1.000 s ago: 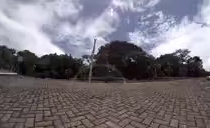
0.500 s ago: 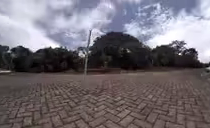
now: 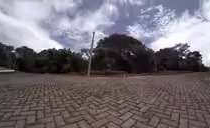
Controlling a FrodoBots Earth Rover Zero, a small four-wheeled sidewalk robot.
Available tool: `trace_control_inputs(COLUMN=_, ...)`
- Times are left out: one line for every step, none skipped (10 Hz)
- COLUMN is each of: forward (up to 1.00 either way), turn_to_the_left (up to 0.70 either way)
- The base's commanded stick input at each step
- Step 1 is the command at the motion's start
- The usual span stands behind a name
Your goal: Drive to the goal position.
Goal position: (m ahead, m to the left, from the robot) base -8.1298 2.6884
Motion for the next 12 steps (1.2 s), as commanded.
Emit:
trace_control_inputs(forward=0.0, turn_to_the_left=0.45)
trace_control_inputs(forward=0.0, turn_to_the_left=0.45)
trace_control_inputs(forward=0.0, turn_to_the_left=0.45)
trace_control_inputs(forward=0.0, turn_to_the_left=0.45)
trace_control_inputs(forward=0.0, turn_to_the_left=0.45)
trace_control_inputs(forward=0.0, turn_to_the_left=0.45)
trace_control_inputs(forward=0.0, turn_to_the_left=0.45)
trace_control_inputs(forward=0.0, turn_to_the_left=0.45)
trace_control_inputs(forward=0.0, turn_to_the_left=0.45)
trace_control_inputs(forward=0.0, turn_to_the_left=0.45)
trace_control_inputs(forward=0.0, turn_to_the_left=0.45)
trace_control_inputs(forward=0.0, turn_to_the_left=0.45)
